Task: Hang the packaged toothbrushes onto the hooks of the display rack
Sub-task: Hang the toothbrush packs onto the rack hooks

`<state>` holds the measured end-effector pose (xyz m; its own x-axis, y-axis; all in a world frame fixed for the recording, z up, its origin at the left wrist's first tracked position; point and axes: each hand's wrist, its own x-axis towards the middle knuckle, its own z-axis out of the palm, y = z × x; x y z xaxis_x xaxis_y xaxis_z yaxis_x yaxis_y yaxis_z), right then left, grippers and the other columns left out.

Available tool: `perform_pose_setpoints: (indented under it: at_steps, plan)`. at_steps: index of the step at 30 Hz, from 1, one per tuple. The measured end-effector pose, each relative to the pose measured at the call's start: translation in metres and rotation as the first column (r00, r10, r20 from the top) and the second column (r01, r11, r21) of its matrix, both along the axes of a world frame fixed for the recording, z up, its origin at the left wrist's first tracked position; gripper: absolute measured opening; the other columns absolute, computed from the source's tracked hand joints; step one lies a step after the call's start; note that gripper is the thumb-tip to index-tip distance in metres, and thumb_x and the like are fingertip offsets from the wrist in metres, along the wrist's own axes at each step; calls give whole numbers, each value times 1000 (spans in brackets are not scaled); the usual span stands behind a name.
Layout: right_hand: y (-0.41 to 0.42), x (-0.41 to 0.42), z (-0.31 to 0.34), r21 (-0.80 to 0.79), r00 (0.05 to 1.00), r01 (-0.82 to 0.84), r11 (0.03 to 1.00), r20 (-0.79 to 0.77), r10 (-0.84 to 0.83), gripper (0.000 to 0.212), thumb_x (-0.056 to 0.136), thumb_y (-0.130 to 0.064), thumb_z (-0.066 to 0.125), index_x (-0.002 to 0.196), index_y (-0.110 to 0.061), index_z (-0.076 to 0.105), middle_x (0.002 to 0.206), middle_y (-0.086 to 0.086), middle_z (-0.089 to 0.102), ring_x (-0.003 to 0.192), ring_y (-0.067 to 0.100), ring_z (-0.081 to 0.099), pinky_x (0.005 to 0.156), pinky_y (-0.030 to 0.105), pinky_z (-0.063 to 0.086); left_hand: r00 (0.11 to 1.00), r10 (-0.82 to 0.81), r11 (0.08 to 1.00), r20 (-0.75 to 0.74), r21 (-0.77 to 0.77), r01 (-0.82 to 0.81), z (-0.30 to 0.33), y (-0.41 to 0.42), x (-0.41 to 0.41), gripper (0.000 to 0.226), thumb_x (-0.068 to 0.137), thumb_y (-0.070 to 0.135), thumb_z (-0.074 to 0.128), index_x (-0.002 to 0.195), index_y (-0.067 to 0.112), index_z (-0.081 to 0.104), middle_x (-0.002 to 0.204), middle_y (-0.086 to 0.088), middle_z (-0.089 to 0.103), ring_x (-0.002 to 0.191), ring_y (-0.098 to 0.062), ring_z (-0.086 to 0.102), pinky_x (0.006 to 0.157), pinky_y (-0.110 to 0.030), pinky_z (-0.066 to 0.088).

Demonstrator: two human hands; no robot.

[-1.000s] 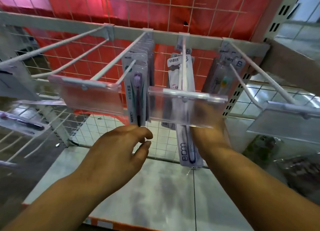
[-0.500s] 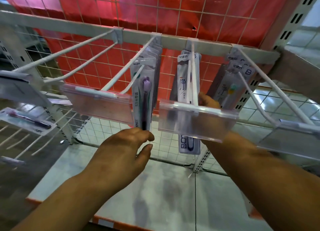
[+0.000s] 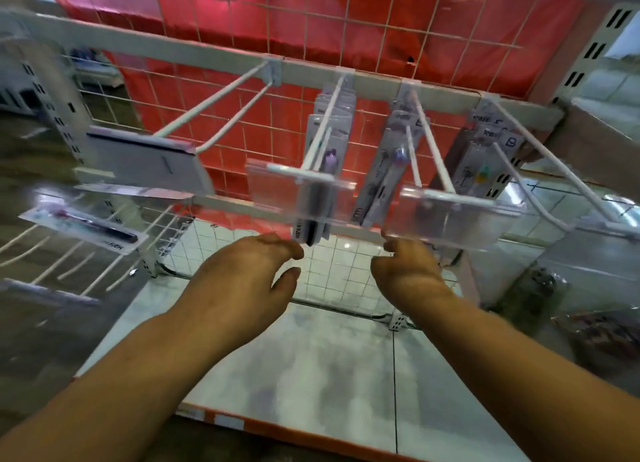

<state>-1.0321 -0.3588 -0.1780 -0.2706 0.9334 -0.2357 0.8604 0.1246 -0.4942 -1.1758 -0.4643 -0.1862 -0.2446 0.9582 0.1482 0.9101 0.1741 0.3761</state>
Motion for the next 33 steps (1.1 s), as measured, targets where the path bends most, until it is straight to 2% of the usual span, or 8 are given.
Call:
perform_pose_setpoints:
  at_steps: [3, 7, 10, 14, 19, 24, 28, 33]
  plan:
    - [-23, -15, -4, 59, 993, -118, 991, -19, 120, 53, 92, -9, 44, 142, -23, 34, 139, 2, 44, 123, 22, 43, 96, 26, 35, 1000, -2, 999, -24, -38, 1, 1, -20, -15, 36, 97, 35, 40, 131, 33, 47, 133, 14, 49, 117, -8, 48, 96, -25, 40]
    - [-51, -45, -10, 123, 963, -270, 955, 32, 268, 55, 94, -10, 43, 145, -25, 29, 141, 2, 42, 125, 21, 42, 99, 29, 37, 998, 50, 996, -43, -66, -53, 0, -51, -50, 37, 96, 33, 41, 133, 31, 46, 133, 11, 50, 120, -9, 47, 99, -27, 39]
    - [-75, -72, -11, 137, 933, -360, 923, 69, 354, 55, 95, -11, 44, 146, -23, 27, 147, 1, 37, 132, 20, 37, 106, 29, 33, 993, 103, 988, -57, -112, -109, -1, -81, -81, 39, 97, 33, 40, 135, 30, 42, 135, 10, 48, 122, -10, 45, 99, -27, 38]
    - [-102, -110, -15, 101, 914, -405, 909, 19, 405, 54, 95, -12, 47, 145, -24, 28, 147, -1, 37, 132, 19, 38, 107, 31, 32, 985, 153, 972, -77, -166, -164, -8, -119, -116, 40, 96, 35, 42, 135, 32, 42, 133, 11, 48, 119, -9, 46, 97, -28, 42]
    - [-118, -147, -21, 95, 847, -532, 841, 55, 529, 51, 96, -16, 46, 144, -26, 30, 145, -4, 38, 130, 16, 38, 105, 27, 33, 969, 241, 944, -59, -218, -248, -20, -144, -142, 39, 96, 35, 41, 134, 30, 43, 134, 8, 48, 121, -13, 45, 97, -32, 42]
    - [-112, -181, -28, 70, 805, -593, 802, 55, 591, 49, 96, -17, 45, 142, -28, 32, 145, -5, 38, 129, 14, 39, 104, 26, 33, 944, 323, 921, -64, -209, -329, -27, -148, -164, 39, 96, 35, 41, 135, 31, 42, 133, 8, 49, 122, -12, 45, 99, -29, 43]
    - [-109, -215, -28, 6, 754, -656, 755, 63, 654, 50, 96, -17, 44, 143, -28, 30, 146, -5, 35, 131, 16, 35, 107, 28, 30, 920, 389, 901, -51, -187, -392, -29, -145, -190, 38, 93, 28, 49, 130, 24, 51, 126, 2, 57, 114, -19, 52, 92, -33, 47]
    - [-106, -254, -27, 18, 681, -731, 682, 77, 728, 48, 95, -15, 47, 140, -25, 36, 143, -2, 41, 127, 18, 41, 103, 29, 36, 894, 442, 876, -76, -177, -448, -29, -130, -214, 37, 94, 31, 45, 130, 26, 51, 125, 4, 57, 111, -16, 54, 92, -31, 48]
